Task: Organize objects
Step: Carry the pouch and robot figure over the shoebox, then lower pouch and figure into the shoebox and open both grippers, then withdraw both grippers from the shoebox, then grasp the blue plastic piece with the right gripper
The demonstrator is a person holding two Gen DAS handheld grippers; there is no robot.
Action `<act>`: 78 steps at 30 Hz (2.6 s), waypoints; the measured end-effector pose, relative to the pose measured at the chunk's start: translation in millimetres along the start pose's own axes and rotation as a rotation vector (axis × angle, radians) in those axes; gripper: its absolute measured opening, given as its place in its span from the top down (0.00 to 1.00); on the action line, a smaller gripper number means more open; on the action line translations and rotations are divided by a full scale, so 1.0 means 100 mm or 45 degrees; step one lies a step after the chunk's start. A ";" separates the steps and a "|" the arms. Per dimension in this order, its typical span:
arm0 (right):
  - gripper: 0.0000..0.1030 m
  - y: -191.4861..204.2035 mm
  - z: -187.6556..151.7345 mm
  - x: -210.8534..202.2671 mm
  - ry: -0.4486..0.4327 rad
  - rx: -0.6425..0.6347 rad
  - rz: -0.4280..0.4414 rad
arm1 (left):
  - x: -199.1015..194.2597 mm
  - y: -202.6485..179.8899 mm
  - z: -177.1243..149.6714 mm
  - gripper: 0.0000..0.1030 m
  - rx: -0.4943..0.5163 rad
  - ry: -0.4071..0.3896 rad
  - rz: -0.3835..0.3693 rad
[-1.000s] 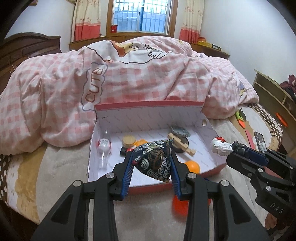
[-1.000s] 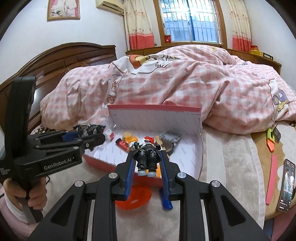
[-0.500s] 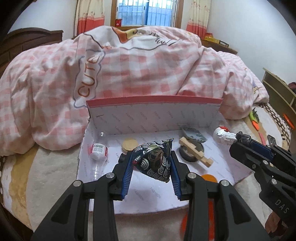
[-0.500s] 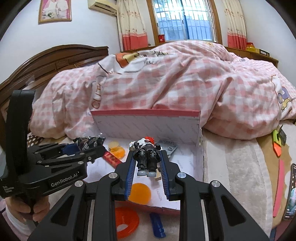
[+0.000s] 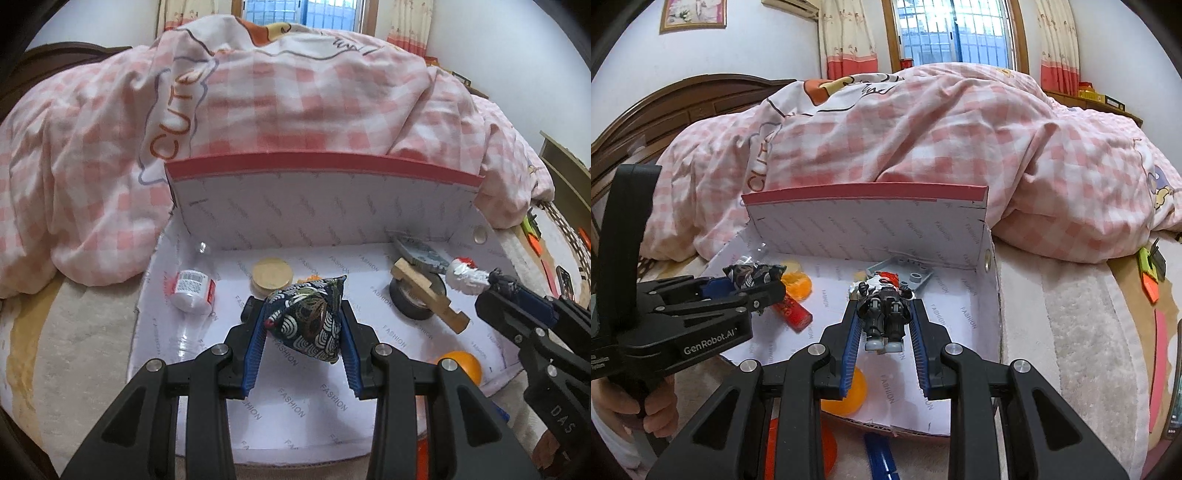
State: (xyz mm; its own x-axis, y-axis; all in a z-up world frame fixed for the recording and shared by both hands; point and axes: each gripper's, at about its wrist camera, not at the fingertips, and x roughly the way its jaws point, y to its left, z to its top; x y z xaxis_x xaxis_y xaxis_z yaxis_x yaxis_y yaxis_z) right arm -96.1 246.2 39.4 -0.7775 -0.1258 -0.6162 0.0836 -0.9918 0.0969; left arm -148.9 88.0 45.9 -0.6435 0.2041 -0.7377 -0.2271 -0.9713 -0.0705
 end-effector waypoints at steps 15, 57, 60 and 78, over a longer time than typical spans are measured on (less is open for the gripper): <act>0.74 0.00 -0.05 0.09 0.020 -0.012 -0.005 | 0.13 0.01 -0.08 0.64 0.007 0.012 0.021; 0.49 0.09 -0.05 -0.27 -0.026 -0.015 0.056 | -0.22 -0.19 -0.06 0.47 0.032 -0.020 -0.017; 0.49 0.09 -0.09 -0.38 -0.018 -0.024 0.054 | -0.40 -0.19 -0.16 0.47 0.042 -0.024 -0.042; 0.50 -0.17 -0.66 -0.62 0.144 -0.007 -0.007 | -0.79 -0.40 -0.67 0.47 0.085 0.020 -0.141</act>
State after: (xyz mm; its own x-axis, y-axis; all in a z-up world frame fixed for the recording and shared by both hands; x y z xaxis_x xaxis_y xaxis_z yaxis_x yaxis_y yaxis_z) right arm -8.3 269.3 24.4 -0.7027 -0.1219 -0.7010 0.0833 -0.9925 0.0891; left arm -39.6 102.7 62.3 -0.6005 0.3069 -0.7384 -0.3448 -0.9325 -0.1072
